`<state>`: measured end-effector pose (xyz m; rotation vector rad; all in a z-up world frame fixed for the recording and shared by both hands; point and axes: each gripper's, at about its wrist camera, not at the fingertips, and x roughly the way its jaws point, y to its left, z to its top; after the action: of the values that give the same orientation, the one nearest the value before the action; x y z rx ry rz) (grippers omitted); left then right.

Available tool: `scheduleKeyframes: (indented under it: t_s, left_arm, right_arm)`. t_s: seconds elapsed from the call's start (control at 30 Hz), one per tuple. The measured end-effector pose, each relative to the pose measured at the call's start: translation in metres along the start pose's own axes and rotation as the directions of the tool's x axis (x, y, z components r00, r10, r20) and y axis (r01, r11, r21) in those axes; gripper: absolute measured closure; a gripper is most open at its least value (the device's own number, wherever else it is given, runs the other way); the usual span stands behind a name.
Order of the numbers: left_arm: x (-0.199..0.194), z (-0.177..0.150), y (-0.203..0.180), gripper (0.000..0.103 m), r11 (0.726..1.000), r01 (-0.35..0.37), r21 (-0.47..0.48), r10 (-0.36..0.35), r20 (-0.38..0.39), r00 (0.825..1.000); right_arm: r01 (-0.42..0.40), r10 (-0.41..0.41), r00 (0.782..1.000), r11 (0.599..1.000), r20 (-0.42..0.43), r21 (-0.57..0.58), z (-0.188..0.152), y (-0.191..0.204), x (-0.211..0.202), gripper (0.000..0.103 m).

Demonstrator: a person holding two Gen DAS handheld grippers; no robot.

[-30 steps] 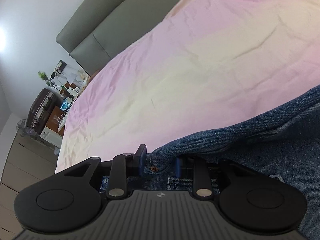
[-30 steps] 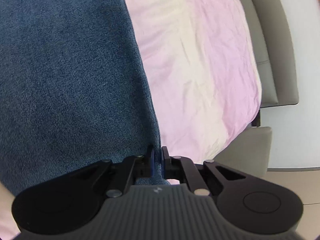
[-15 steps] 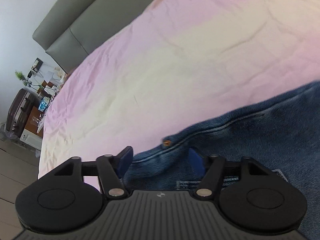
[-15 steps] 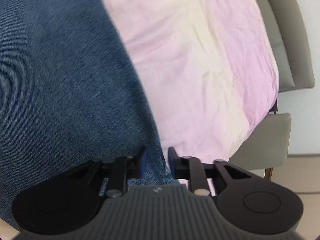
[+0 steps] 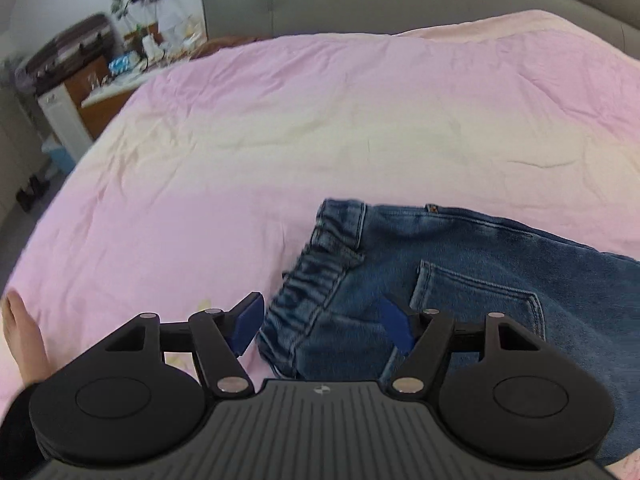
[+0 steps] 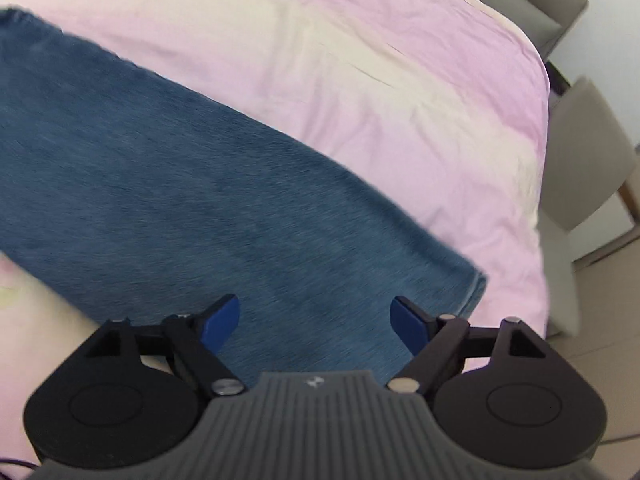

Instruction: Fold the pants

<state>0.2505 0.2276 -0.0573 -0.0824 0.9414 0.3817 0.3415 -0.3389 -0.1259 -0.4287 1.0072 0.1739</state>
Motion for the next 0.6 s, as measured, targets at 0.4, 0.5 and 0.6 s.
scheduleKeyframes:
  t_s: [0.4,0.5,0.6]
  left_arm:
    - [0.030,-0.098,0.077,0.018,0.712,0.220,-0.666,-0.242,0.061,0.968]
    - [0.049,-0.103,0.072,0.020,0.684,0.218,-0.696,-0.248,0.060,0.967]
    - [0.064,-0.105,0.069,0.019,0.635,0.246,-0.733,-0.277,0.081,0.957]
  right_arm:
    - [-0.261,0.216,0.965,0.823,0.147,0.504,-0.085,-0.005,-0.035,0.026]
    - [-0.248,0.206,0.969,0.759,0.139,0.602,-0.102,-0.012,-0.028,0.032]
    - [-0.242,0.181,0.970,0.645,0.163,0.725,-0.120,-0.030,-0.026,0.033]
